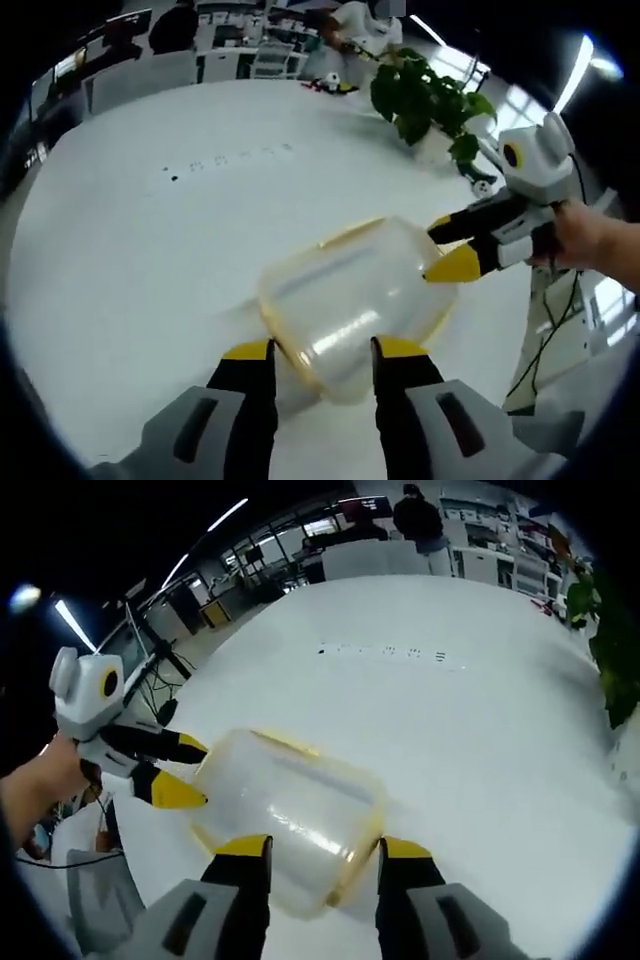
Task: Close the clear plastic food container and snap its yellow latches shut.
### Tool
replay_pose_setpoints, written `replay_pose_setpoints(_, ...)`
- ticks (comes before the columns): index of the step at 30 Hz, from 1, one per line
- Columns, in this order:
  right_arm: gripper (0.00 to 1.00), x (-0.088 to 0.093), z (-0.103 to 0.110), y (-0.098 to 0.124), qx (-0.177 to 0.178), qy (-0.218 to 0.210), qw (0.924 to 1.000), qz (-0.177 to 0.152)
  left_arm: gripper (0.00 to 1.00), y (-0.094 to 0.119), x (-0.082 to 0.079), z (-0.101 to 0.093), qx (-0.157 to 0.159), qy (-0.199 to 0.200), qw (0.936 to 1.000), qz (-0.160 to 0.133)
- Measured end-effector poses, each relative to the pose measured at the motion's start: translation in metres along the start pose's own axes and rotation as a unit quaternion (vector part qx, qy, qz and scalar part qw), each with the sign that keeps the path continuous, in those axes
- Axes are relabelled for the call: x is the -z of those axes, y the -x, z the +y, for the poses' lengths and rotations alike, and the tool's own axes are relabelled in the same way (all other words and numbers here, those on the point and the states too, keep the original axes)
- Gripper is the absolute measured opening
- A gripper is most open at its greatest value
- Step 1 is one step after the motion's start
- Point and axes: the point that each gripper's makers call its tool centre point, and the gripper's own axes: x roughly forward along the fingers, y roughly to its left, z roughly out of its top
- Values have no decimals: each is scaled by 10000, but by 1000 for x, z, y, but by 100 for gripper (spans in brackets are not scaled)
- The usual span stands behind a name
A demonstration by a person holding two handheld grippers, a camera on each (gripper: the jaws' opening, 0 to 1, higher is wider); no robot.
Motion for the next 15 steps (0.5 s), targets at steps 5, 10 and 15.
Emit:
replay_pose_setpoints(5, 38, 1, -2, 6, -26, 55, 10000, 11, 40, 0, 0, -1, -14, -137, 9999, 23)
replay_pose_setpoints(10, 39, -2, -3, 11, 22, 287, 9996, 25, 40, 3, -2, -1, -17, -236, 9997, 18)
replay_pose_setpoints(15, 40, 1, -4, 14, -4, 502, 9985, 207, 45, 4, 0, -8, 162, -301, 9993, 126)
